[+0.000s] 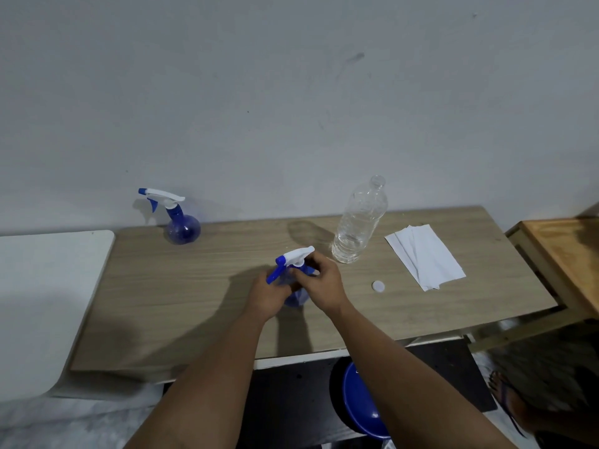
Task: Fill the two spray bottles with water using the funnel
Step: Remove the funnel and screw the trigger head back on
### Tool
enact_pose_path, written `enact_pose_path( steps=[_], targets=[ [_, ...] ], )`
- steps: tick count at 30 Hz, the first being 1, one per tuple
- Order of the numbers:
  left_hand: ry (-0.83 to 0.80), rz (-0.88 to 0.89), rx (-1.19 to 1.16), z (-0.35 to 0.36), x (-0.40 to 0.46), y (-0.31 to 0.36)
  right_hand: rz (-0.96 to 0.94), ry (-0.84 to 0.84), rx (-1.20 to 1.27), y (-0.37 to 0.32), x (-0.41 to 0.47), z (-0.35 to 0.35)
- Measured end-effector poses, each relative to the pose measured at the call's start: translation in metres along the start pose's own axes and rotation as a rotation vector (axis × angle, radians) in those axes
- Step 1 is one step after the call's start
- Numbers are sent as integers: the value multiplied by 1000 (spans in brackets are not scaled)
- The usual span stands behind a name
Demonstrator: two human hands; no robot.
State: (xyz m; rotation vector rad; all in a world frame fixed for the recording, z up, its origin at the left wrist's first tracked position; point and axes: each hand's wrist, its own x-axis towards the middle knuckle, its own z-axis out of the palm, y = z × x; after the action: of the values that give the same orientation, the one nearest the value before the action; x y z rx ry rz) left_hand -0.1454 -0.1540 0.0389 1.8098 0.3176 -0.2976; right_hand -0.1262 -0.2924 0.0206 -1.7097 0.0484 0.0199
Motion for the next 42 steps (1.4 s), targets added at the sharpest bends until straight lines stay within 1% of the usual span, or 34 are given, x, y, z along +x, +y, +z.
enact_pose_path(
  steps=[4, 6, 8, 10, 14, 18, 23, 25, 28, 35, 39, 42],
  targets=[
    [0, 0, -1, 1, -1, 0, 63, 71, -13, -4, 1, 8],
    [2, 16, -7, 1, 1, -1, 57, 18, -15, -3, 2, 7],
    [8, 22, -15, 1, 1, -3, 7, -40, 0, 0, 2, 2],
    [4, 10, -14, 1, -2, -1, -22, -45, -12, 2, 2, -2],
    [11, 1, -25, 3, -3, -2, 27, -15, -34, -1, 6, 1],
    [20, -18, -41, 4, -1, -4, 1, -136, -26, 0, 11, -11],
    [14, -66, -35, 3, 3, -8, 15, -64, -35, -4, 8, -4],
    [11, -58, -37, 3, 3, -8, 18, -75, -39, -5, 9, -4],
    [18, -39, -47, 3, 4, -11, 3, -148, -51, 1, 11, -12],
    [50, -13, -18, 8, 5, -11, -68, -77, -167, 7, 7, -9],
    [51, -39, -20, 7, 7, -14, -71, -70, -172, 5, 8, -9],
    [42, -23, -11, 8, 11, -19, -60, -73, -191, 4, 8, -10]
  ],
)
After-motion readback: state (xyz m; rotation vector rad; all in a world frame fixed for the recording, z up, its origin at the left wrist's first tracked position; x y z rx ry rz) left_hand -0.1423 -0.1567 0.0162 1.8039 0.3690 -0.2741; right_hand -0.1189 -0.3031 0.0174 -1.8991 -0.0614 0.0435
